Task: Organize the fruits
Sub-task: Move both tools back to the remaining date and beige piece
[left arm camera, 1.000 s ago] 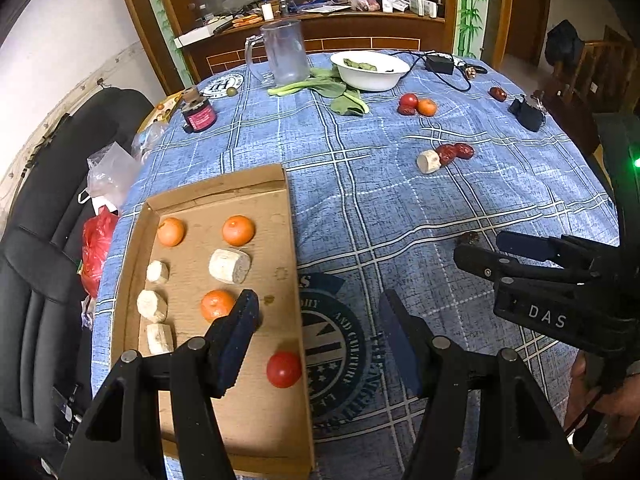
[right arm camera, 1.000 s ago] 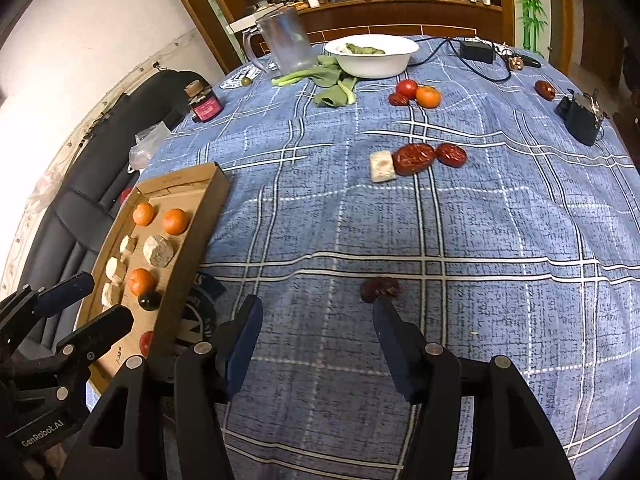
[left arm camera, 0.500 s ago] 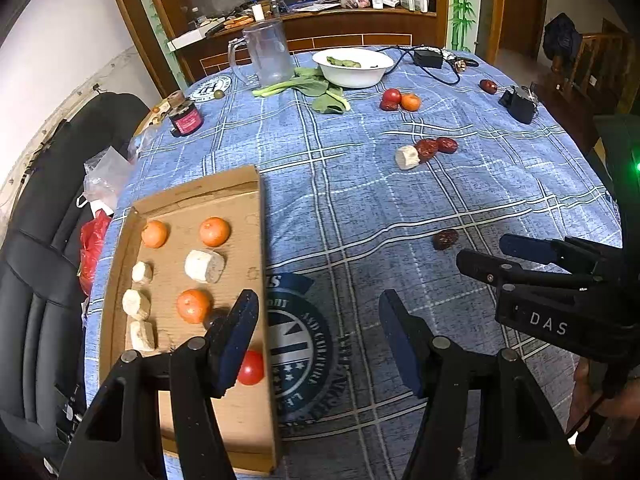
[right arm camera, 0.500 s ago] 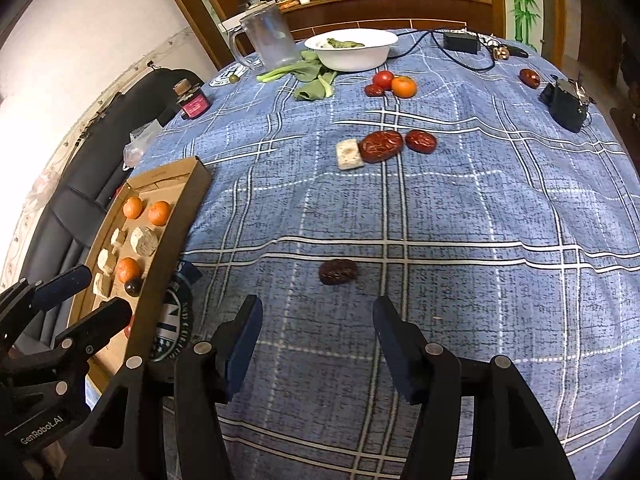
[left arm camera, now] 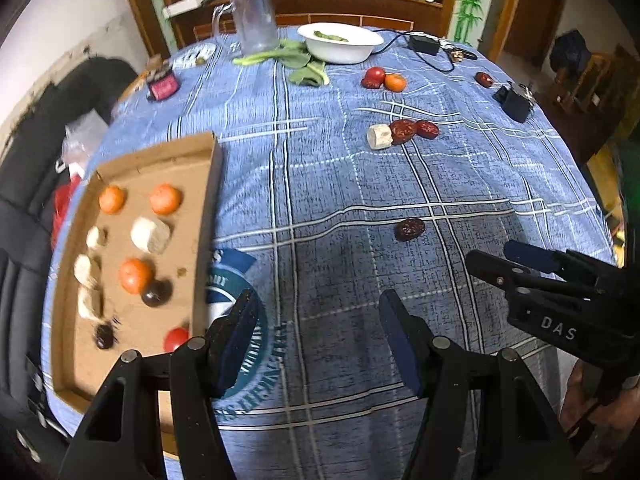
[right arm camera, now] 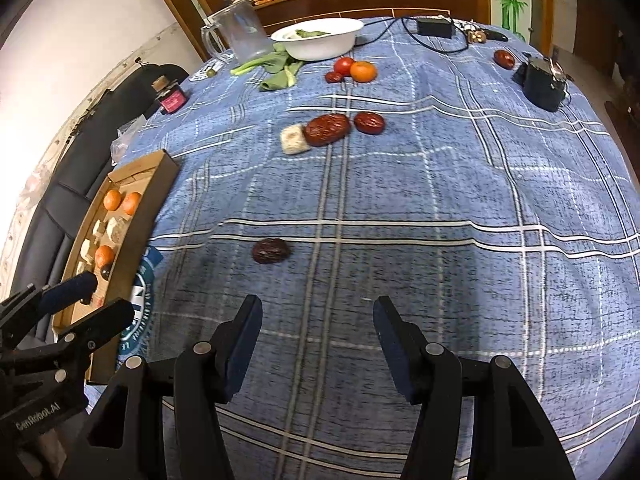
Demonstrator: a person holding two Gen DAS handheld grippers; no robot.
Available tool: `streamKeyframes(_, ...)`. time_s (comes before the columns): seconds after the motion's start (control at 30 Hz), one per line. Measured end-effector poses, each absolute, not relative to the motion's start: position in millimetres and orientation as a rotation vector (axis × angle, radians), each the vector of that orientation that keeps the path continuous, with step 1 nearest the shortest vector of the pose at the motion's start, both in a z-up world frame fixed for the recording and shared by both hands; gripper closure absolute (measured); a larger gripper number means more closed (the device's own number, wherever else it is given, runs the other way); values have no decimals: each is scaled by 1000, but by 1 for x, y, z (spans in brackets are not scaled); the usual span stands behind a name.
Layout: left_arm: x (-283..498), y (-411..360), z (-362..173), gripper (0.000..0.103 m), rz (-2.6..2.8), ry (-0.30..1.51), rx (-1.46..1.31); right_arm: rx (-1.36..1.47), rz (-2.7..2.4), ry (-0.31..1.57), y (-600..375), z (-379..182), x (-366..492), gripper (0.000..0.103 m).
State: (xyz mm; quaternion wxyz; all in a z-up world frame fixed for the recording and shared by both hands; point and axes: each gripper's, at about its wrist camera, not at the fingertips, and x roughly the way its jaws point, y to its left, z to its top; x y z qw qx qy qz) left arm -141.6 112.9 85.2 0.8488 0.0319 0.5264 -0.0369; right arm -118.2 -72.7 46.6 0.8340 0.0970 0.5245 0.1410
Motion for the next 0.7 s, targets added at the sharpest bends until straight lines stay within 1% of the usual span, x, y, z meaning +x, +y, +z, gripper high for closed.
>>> streamKeyframes(0.33, -122, 103, 61, 41, -120, 1162, -98, 206, 283, 1119, -106, 35, -87, 41)
streamKeyframes(0.53, -105, 88, 50, 42, -143, 1167, -146, 178, 325, 1082, -111, 40, -44, 41)
streamKeyframes(0.7, -102, 85, 51, 42, -139, 1160, -174, 135, 369, 1020, -91, 53, 9, 41)
